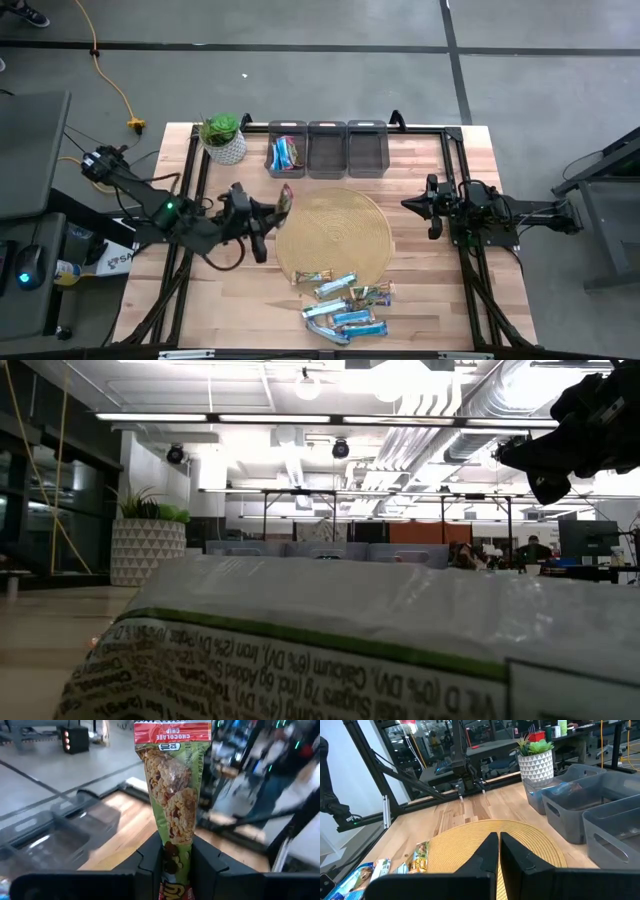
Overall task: Pick and place Granola Bars by type
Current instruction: Put the red granola bar into the left black bin
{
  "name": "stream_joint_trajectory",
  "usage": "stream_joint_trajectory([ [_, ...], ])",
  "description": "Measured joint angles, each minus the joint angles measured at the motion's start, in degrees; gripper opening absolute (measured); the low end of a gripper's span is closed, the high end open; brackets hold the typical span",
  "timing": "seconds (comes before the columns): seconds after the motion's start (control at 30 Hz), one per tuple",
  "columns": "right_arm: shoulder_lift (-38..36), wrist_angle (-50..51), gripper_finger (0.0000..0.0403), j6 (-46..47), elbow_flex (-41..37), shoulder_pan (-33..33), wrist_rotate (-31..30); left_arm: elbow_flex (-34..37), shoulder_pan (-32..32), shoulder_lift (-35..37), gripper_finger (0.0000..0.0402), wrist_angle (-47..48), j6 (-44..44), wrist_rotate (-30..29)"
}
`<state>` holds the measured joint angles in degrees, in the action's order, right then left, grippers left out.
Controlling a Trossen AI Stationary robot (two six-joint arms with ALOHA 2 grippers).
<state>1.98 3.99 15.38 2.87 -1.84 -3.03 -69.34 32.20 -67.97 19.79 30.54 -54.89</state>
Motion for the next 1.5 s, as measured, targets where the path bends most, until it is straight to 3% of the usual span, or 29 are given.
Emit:
stream_joint_trajectory([
  [0.17, 0.0, -0.02, 0.0, 0.01, 0.01, 0.02, 0.0, 0.0, -5.39, 2.35, 0.0071, -5.44, -1.81, 0.81],
  [0.4, -0.03, 0.0, 0.0, 0.0, 0.0, 0.01, -0.02, 0.0, -20.52, 5.55, 0.0071, -6.5, -1.45, 3.24],
  [0.67, -0.02, 0.02, 0.0, 0.02, 0.0, 0.02, 0.0, -0.02, -42.0, 4.54, 0.0071, -5.05, 9.66, 21.71],
  [0.93, -0.02, 0.02, 0.0, 0.0, 0.0, 0.02, -0.01, 0.0, -56.96, -1.49, 0.0071, 9.72, 18.71, 34.93],
  [1.1, -0.02, 0.02, 0.0, 0.0, 0.0, 0.01, -0.02, 0.02, -62.74, -7.05, 0.0071, 15.83, 20.35, 40.74],
  [1.27, -0.02, 0.02, 0.0, 0.02, 0.02, 0.02, -0.01, 0.02, -65.73, -13.63, 0.0071, 15.6, 20.35, 45.69],
  [1.5, -0.02, 0.02, 0.0, 0.01, 0.01, 0.01, 0.0, 0.02, -65.95, -22.76, 0.0071, 15.77, 19.23, 46.93],
])
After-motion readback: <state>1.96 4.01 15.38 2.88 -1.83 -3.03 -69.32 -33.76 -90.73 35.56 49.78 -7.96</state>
